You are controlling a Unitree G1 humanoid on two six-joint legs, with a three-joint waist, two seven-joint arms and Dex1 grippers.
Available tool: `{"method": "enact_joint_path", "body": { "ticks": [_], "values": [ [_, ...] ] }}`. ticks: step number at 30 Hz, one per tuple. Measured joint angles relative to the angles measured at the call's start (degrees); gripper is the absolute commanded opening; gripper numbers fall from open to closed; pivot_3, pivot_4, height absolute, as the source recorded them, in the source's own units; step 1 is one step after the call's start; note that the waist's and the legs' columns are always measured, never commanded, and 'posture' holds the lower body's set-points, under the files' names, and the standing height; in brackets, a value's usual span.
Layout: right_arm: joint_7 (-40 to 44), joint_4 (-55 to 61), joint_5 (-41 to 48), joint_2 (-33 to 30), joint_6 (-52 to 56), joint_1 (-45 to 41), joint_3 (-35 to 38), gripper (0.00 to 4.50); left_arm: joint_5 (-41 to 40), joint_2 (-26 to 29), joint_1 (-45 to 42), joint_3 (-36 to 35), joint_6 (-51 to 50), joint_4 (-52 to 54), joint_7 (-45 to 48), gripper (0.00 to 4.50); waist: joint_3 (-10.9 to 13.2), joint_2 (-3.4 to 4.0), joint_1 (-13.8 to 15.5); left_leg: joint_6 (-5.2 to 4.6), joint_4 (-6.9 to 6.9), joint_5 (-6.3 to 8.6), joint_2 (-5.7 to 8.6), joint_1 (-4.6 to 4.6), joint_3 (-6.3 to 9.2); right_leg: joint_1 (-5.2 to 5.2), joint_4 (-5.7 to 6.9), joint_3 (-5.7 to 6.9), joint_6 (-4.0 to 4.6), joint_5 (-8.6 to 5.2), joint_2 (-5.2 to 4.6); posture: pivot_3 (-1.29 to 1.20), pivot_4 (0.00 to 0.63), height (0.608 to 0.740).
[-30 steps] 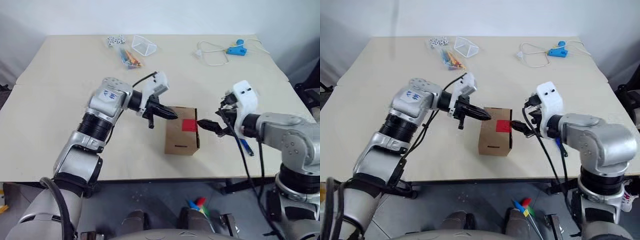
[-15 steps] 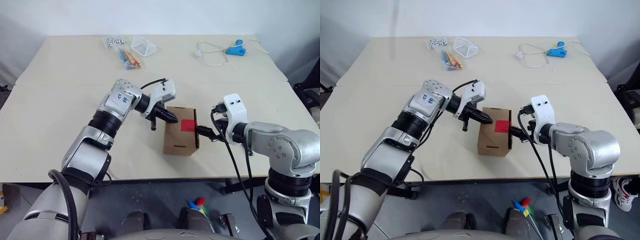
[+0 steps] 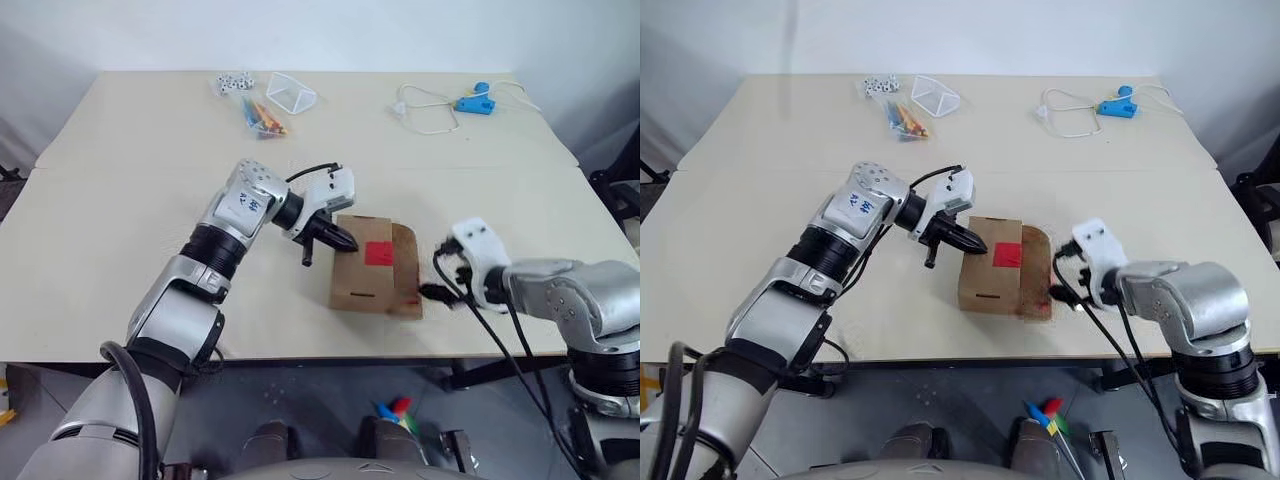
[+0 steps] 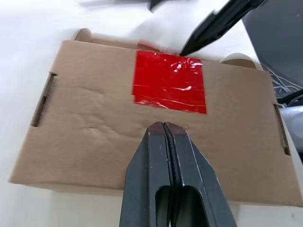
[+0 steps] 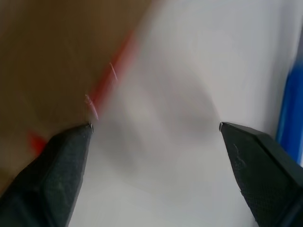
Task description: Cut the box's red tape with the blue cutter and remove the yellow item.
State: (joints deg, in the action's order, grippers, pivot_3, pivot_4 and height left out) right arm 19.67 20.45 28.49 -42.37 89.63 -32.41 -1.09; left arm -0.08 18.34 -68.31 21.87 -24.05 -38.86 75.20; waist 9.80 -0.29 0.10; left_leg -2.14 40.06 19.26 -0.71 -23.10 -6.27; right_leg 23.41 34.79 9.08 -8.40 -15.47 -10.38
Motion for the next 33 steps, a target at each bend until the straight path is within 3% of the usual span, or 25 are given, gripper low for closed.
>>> {"method": "enact_joint_path", "body": {
  "ticks": [3,11,15,18,21,24,31,33],
  "values": [
    [2.7,-1.5,-0.2,-3.2,-3.2,-0.1,-2.4,4.50,0.1,0.0,0.9,0.3,-0.7,1.7,0.3,0.38,0.0,0.00,0.0,0.00,0.02,0.00,-0.01,0.04,0.02,-0.05,-0.01,0.00,0.00,0.00,0.00,0.00,0.150,0.740],
    [8.4,-5.6,-0.8,-8.7,-9.9,-0.4,-5.4,4.50,0.2,-0.1,1.9,0.3,-2.6,4.4,0.0,0.38,0.0,-0.02,0.5,0.00,0.07,0.00,-0.01,0.04,0.05,-0.09,-0.03,0.02,0.00,0.00,-0.01,0.00,0.150,0.740],
    [10.0,-7.9,1.5,-7.6,-6.2,-2.7,2.0,4.50,0.1,0.1,2.2,0.1,-3.3,5.0,-0.2,0.91,0.0,-0.02,0.5,0.00,0.08,0.00,-0.03,0.03,0.03,-0.08,-0.04,0.02,0.00,0.00,0.00,0.00,0.150,0.740],
    [10.6,-9.6,3.5,-5.6,-1.4,-6.1,9.5,4.50,0.1,0.1,3.0,0.1,-3.4,6.1,-0.2,0.91,0.0,-0.02,0.7,0.00,0.13,0.00,-0.04,0.03,0.05,-0.10,-0.01,0.02,0.00,0.00,0.00,0.00,0.150,0.740],
    [10.7,-11.9,6.6,-2.7,2.1,-6.9,14.2,4.50,0.1,0.2,3.5,0.0,-4.0,7.2,-0.3,1.47,0.0,-0.02,0.7,0.00,0.13,0.00,-0.04,0.04,0.05,-0.10,-0.01,0.01,0.01,0.00,0.00,0.00,0.150,0.740],
    [10.1,-16.4,11.7,-0.5,2.6,-6.8,17.5,4.50,0.0,0.3,4.2,0.1,-5.2,9.1,0.3,2.32,0.0,-0.01,0.8,0.00,0.14,-0.01,-0.03,0.04,0.02,-0.10,-0.01,0.00,0.01,0.00,0.00,0.00,0.150,0.740],
    [7.0,-20.6,21.8,1.5,2.6,-4.9,18.4,4.50,-0.5,0.6,5.8,0.2,-7.2,12.4,0.9,4.19,0.0,-0.01,1.2,-0.06,0.31,-0.07,-0.03,0.10,0.06,-0.27,-0.03,-0.04,0.03,0.02,-0.02,0.00,0.150,0.740],
    [5.9,-21.1,23.7,2.5,2.6,-4.2,18.4,4.50,-0.5,1.4,6.4,0.4,-8.0,14.1,1.1,4.46,0.0,0.00,1.1,-0.06,0.32,-0.09,-0.05,0.15,0.21,-0.28,-0.03,-0.10,0.05,0.03,-0.02,0.00,0.150,0.740]
  ]
}}
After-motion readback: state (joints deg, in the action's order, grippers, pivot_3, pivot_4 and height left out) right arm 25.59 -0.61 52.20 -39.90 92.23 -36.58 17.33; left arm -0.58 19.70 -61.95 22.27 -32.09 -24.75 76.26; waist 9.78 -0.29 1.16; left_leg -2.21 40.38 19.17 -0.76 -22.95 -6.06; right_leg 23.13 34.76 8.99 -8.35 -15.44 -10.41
